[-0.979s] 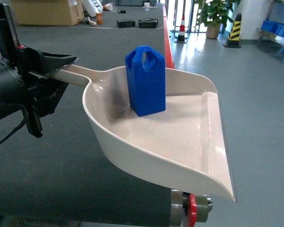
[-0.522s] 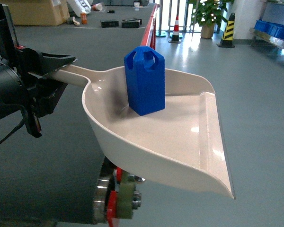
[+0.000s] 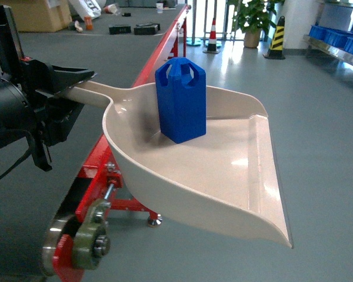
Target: Place part in tray to right shelf
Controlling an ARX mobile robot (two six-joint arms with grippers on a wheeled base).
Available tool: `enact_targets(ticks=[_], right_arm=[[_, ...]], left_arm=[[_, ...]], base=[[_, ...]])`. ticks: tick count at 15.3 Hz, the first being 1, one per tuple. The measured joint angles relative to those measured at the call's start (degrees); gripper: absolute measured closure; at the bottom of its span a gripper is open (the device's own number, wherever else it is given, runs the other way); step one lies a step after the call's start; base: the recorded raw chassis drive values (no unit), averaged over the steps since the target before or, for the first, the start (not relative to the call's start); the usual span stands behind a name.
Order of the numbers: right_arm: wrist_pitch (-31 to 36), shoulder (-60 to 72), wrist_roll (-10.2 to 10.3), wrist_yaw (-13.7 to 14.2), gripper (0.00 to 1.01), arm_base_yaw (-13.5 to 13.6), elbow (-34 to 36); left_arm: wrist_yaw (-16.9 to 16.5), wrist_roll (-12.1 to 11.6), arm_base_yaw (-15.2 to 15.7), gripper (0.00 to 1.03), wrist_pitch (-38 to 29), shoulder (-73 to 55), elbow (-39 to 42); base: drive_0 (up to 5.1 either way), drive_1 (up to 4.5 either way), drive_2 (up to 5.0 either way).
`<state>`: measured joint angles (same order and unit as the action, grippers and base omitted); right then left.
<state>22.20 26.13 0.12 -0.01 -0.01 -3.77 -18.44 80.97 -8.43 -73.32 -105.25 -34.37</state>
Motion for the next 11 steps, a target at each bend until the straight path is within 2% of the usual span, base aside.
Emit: enact_targets(ticks=[11], right_arm=[[0.0,0.0,0.0,0.0,0.03,0.0,0.0]], left_arm=[[0.0,0.0,0.0,0.87,0.1,0.0,0.0]], base=[[5.1,-2.37,-2.4]])
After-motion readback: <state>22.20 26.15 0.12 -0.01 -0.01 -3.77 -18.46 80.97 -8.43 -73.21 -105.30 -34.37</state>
